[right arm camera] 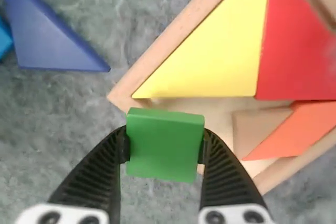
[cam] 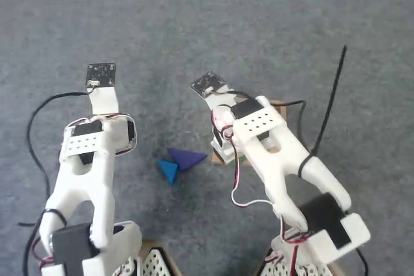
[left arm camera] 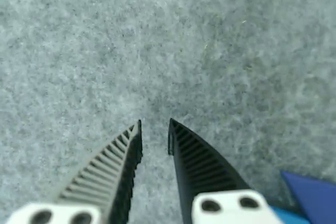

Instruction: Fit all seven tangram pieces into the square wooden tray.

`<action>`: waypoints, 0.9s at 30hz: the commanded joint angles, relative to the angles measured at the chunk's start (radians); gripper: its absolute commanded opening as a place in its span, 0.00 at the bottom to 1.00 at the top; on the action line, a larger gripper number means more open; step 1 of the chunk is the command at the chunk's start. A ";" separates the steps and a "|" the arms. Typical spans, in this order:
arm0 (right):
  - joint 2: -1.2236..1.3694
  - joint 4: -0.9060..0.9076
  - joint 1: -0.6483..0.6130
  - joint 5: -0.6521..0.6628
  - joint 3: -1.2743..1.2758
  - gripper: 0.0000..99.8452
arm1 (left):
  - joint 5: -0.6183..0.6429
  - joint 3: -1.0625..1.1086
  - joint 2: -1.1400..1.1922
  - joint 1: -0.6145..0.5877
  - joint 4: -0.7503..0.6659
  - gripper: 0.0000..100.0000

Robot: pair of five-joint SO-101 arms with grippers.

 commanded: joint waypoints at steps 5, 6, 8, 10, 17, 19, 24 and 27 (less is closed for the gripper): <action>0.045 -0.065 0.107 0.049 -0.015 0.02 | 0.000 -0.013 -0.046 0.023 0.015 0.09; 0.047 -0.067 0.114 0.058 -0.015 0.02 | -0.011 -0.018 -0.046 0.028 0.020 0.09; 0.053 -0.065 0.122 0.069 -0.028 0.02 | -0.015 -0.021 -0.046 0.026 0.020 0.09; 0.061 -0.070 0.133 0.074 -0.035 0.02 | -0.017 -0.024 -0.046 0.025 0.020 0.09; 0.188 -0.090 0.160 0.114 -0.109 0.02 | -0.021 -0.027 -0.048 0.025 0.048 0.09; 0.217 -0.085 0.165 0.117 -0.147 0.02 | -0.021 -0.027 -0.048 0.023 0.048 0.09; 0.225 -0.061 0.166 0.143 -0.196 0.04 | -0.021 -0.027 -0.048 0.025 0.048 0.09; 0.225 -0.002 0.160 0.198 -0.206 0.13 | -0.021 -0.027 -0.048 0.025 0.048 0.09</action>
